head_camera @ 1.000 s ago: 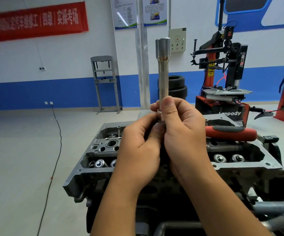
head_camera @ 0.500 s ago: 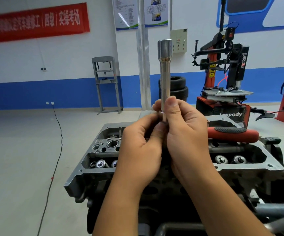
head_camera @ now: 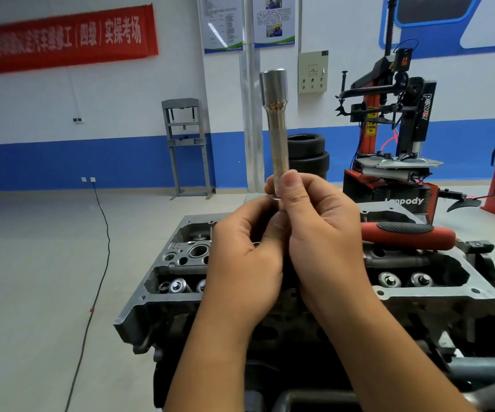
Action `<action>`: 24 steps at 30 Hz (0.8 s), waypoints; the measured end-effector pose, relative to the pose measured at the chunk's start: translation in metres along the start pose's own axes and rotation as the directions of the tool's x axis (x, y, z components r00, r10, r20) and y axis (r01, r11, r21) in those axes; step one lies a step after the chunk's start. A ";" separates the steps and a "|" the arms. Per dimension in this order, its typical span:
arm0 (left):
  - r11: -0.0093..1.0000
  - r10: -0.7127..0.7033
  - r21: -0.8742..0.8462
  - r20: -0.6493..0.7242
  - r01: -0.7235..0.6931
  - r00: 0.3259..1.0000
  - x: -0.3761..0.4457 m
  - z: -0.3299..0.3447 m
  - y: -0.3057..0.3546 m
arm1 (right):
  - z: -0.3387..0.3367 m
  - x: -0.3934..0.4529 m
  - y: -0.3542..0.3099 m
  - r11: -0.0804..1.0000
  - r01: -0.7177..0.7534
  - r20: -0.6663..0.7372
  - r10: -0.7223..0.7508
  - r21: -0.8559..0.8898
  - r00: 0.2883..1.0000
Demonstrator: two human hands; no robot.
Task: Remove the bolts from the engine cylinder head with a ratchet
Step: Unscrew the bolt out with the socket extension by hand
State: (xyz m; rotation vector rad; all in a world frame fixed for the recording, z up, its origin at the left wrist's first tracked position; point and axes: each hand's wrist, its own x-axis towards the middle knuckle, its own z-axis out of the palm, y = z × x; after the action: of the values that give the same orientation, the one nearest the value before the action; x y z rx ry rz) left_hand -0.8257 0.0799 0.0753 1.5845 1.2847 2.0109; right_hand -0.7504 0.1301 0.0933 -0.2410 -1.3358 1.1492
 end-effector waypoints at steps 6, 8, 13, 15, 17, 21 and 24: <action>0.999 0.019 0.045 -0.103 -0.014 0.995 0.000 0.003 -0.004 | -0.005 0.000 0.003 0.999 0.005 -0.006 -0.004 0.033 1.000; 1.000 0.009 0.016 -0.006 -0.009 1.000 0.001 0.001 -0.002 | -0.004 0.001 0.002 1.000 0.013 -0.011 -0.013 0.004 1.000; 1.000 -0.016 -0.025 -0.009 0.016 1.000 0.003 0.001 -0.001 | 0.001 0.005 0.002 0.996 -0.077 -0.030 0.079 0.043 0.996; 1.000 0.003 0.002 -0.094 -0.002 0.996 0.003 0.003 -0.003 | 0.000 0.005 0.001 0.992 -0.101 -0.026 0.104 0.072 0.994; 0.999 0.026 0.048 -0.157 -0.019 0.987 0.002 0.004 -0.005 | -0.002 0.004 0.001 0.992 -0.102 -0.025 0.104 0.070 0.994; 0.999 0.036 0.031 -0.044 -0.035 0.998 0.002 0.001 -0.003 | -0.003 0.005 0.002 0.997 -0.068 -0.014 0.069 0.033 0.998; 1.000 -0.001 -0.029 0.030 0.002 1.000 0.003 -0.001 -0.001 | 0.000 0.007 0.002 0.998 -0.066 -0.017 0.066 0.003 0.998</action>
State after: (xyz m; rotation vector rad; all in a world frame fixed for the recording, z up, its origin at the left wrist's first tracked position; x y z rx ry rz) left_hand -0.8275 0.0818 0.0764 1.5938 1.2401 1.9882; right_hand -0.7530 0.1360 0.0964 -0.2944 -1.3198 1.2011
